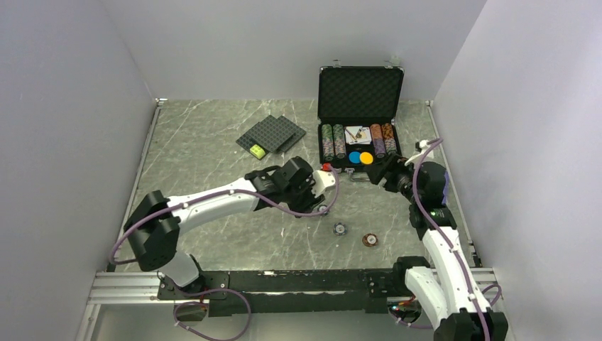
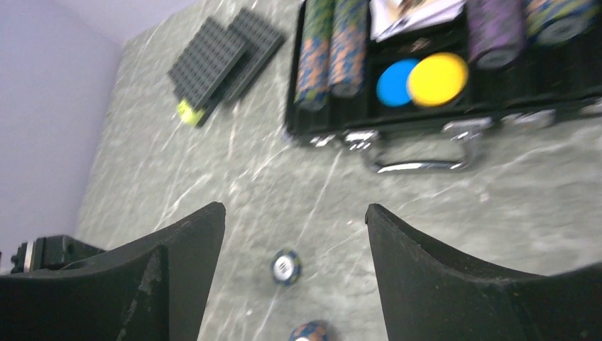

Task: Pack up texas hold em set
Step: Pick up the poker chip from the center of the board.

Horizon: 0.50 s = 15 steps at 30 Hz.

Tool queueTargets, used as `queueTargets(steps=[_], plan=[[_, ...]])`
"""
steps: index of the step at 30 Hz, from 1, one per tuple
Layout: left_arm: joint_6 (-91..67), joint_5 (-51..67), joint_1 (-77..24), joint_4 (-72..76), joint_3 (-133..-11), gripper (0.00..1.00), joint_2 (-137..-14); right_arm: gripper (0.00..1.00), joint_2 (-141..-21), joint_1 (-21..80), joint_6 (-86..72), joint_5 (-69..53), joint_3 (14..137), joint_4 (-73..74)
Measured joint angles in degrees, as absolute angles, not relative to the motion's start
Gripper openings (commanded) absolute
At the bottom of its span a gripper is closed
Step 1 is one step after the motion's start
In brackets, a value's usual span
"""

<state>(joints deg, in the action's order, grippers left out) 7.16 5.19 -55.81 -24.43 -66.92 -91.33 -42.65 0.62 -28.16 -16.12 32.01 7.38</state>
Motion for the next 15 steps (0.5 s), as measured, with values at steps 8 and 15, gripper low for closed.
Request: queueTargets(steps=[8, 15], plan=[[10.5, 11.6, -55.3, -23.5, -63.4, 0.00, -84.6, 0.70, -50.3, 2.3, -37.1, -38.6, 26.4, 1.1], [11.4, 15.0, -55.4, -22.7, -63.1, 0.00, -84.1, 0.69, -50.9, 12.2, -40.7, -44.3, 25.9, -2.0]])
